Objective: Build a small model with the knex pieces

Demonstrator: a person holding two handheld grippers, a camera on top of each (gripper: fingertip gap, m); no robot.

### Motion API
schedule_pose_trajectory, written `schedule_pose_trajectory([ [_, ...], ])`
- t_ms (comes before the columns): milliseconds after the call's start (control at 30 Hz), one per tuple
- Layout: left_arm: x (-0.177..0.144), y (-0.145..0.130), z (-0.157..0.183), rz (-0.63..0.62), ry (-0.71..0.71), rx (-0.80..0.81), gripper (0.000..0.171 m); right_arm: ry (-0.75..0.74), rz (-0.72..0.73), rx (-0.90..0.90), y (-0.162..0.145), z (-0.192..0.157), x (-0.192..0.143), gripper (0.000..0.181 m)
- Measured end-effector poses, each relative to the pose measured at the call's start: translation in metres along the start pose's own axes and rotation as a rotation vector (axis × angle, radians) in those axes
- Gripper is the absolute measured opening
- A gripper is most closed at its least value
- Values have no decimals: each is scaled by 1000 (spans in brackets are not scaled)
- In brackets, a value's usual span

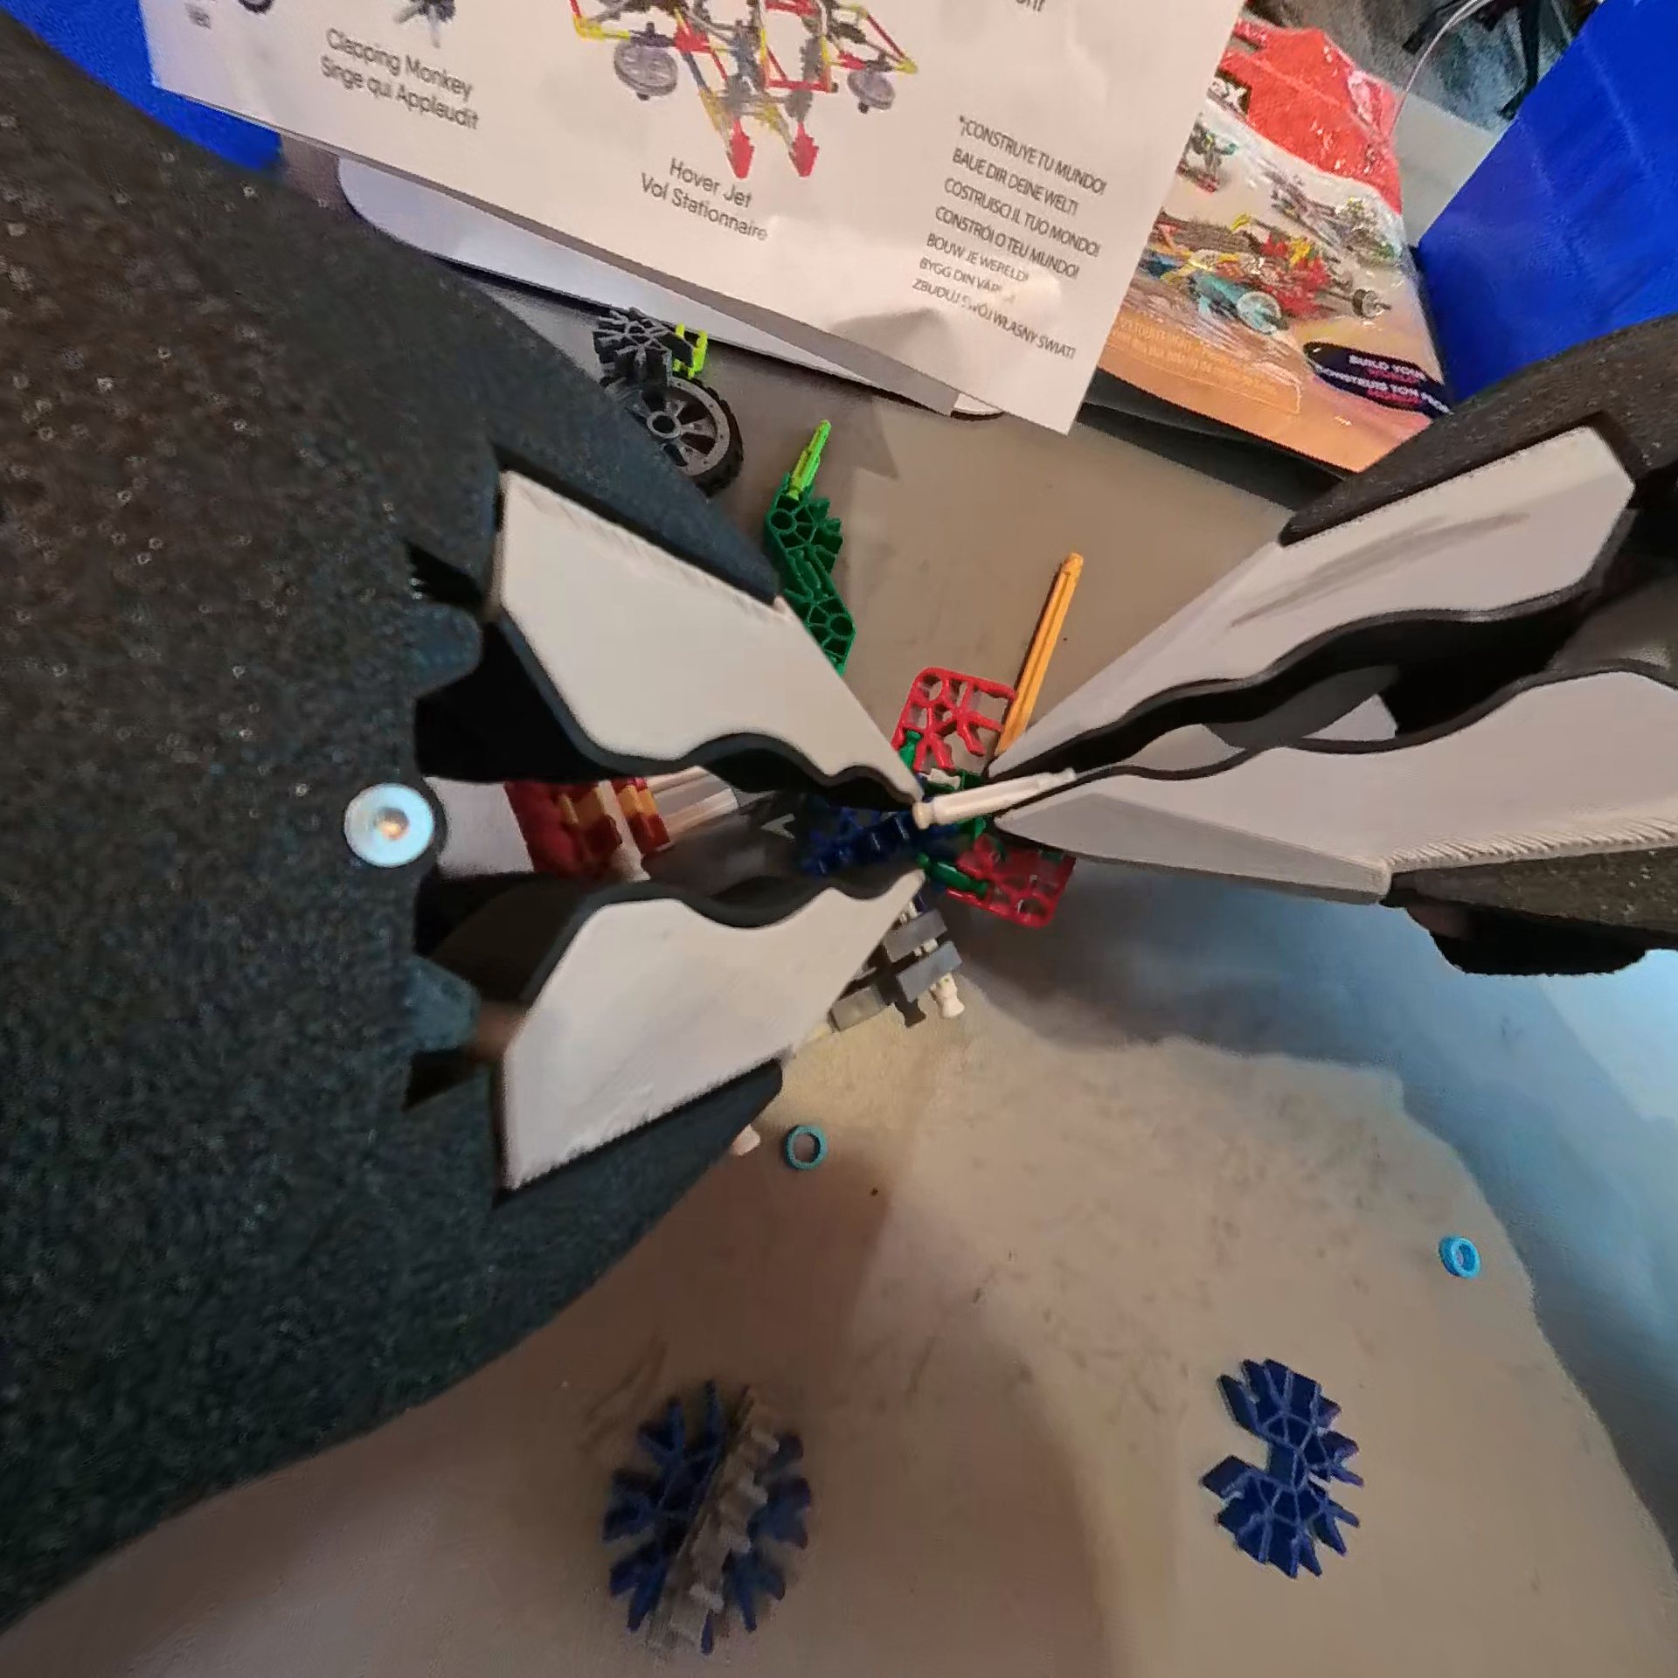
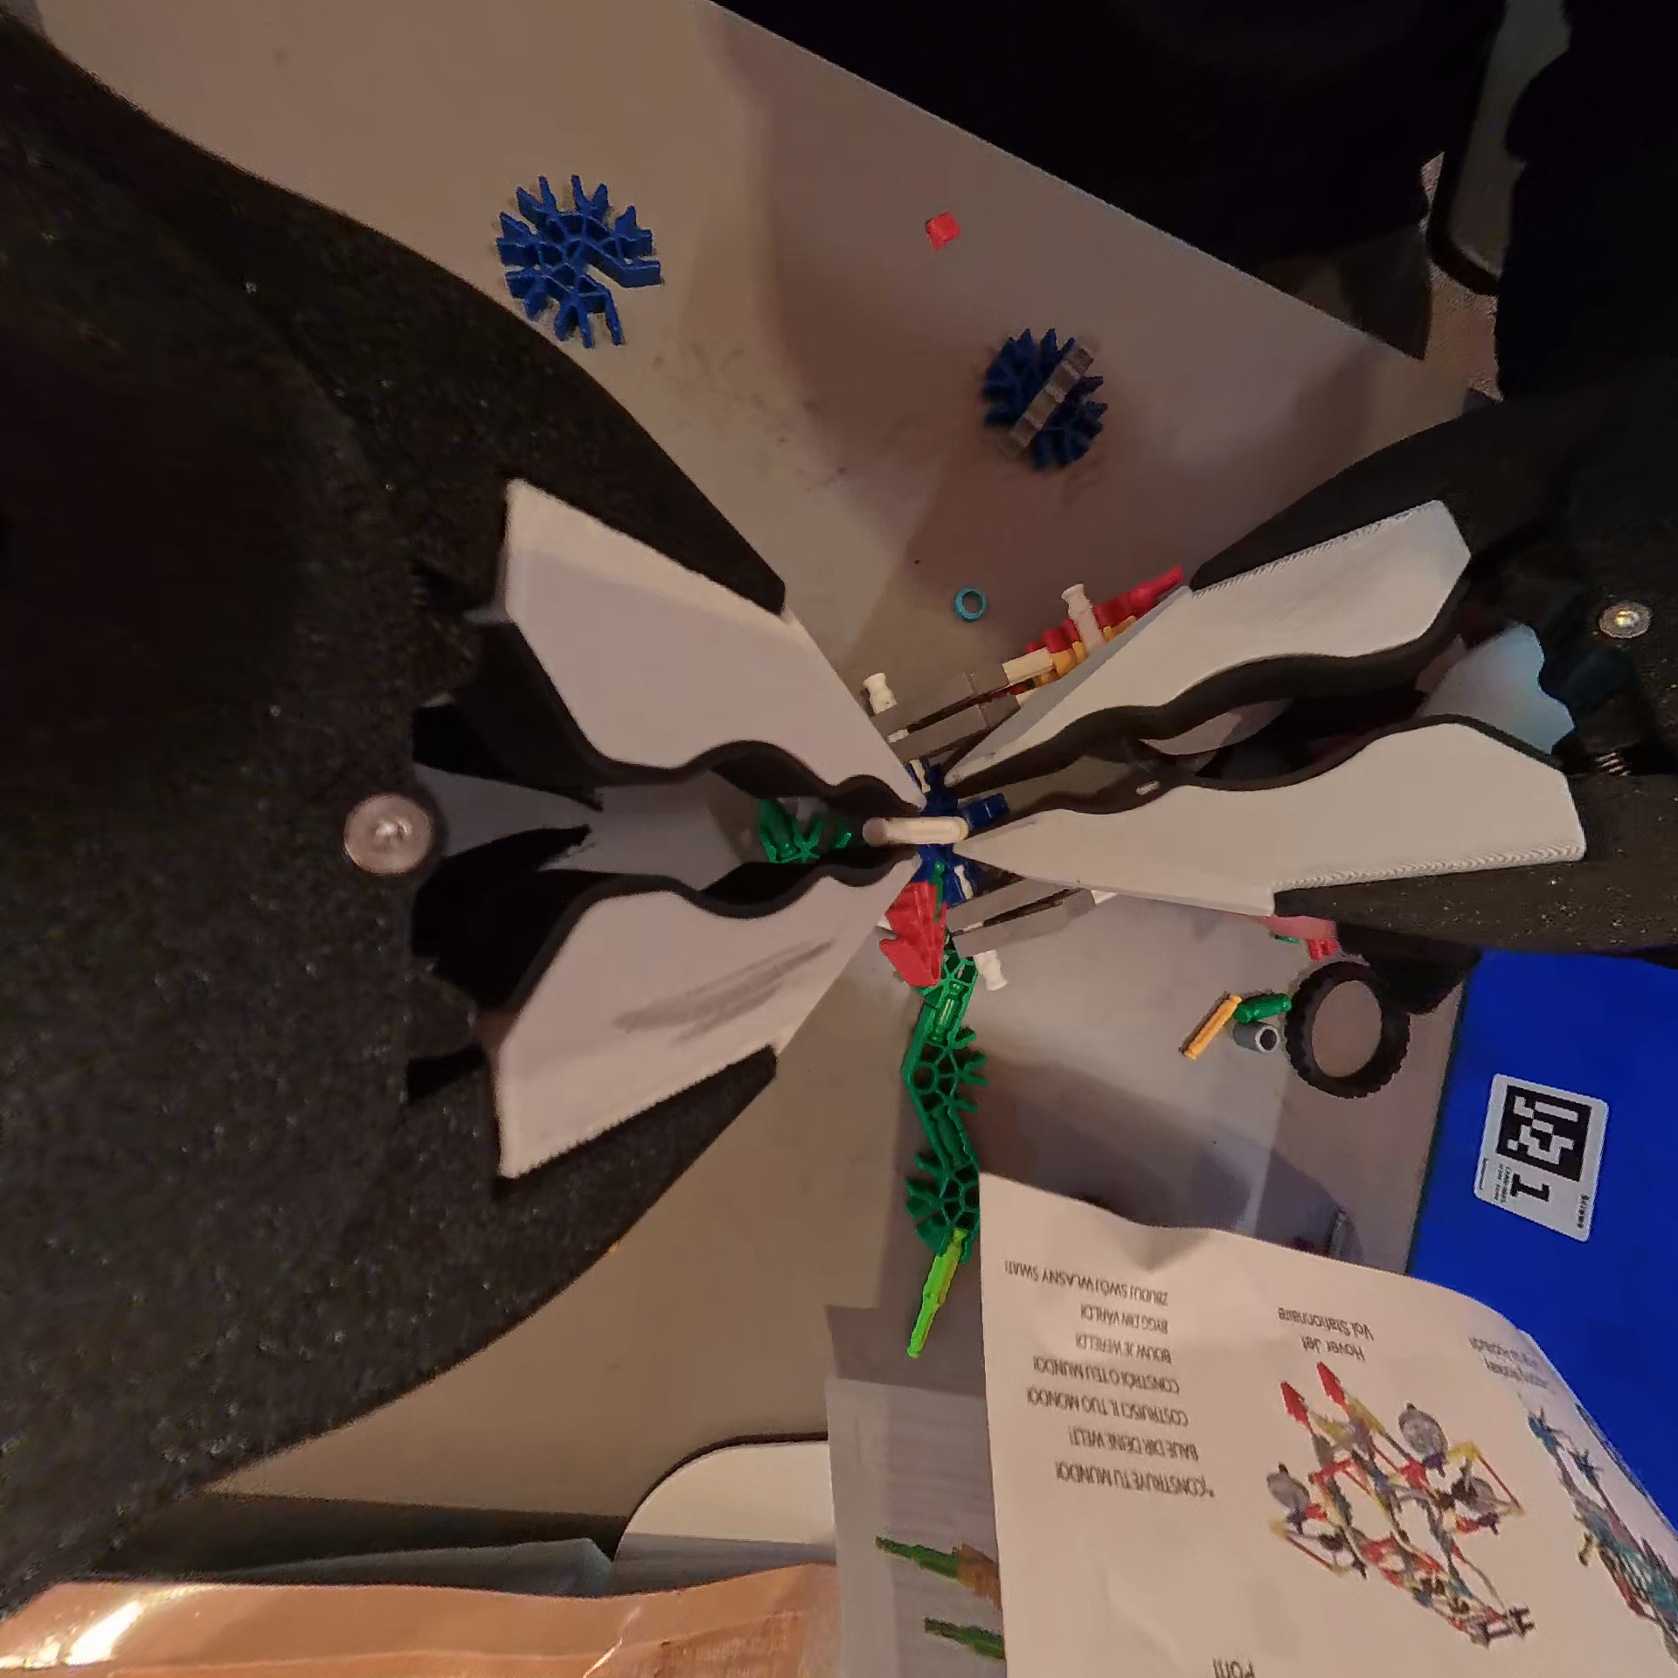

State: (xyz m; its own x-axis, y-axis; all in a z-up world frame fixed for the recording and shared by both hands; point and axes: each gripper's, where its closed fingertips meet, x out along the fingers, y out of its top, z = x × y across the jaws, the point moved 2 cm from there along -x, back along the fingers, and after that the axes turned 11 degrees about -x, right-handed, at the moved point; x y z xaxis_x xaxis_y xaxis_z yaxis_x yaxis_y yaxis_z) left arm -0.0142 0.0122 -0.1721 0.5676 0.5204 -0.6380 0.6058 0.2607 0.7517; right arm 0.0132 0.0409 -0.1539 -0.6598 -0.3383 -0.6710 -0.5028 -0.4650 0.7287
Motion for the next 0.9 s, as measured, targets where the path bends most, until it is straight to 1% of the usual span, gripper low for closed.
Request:
schedule_pose_trajectory([
  [233,1,-2,0,-4,-16,-15,8,-24,-21,5,-4,7,-9,5],
  [367,3,-3,1,-10,-23,-11,7,-2,-51,-14,-7,3,-5,5],
  [600,4,-3,1,-10,-34,-1,7,21,-61,-38,-8,2,-4,5],
  [700,4,-3,3,-9,-51,4,7,61,-65,-60,-9,-1,-3,5],
  [900,5,-4,4,-11,-48,21,7,103,-70,-44,-8,-2,2,5],
])
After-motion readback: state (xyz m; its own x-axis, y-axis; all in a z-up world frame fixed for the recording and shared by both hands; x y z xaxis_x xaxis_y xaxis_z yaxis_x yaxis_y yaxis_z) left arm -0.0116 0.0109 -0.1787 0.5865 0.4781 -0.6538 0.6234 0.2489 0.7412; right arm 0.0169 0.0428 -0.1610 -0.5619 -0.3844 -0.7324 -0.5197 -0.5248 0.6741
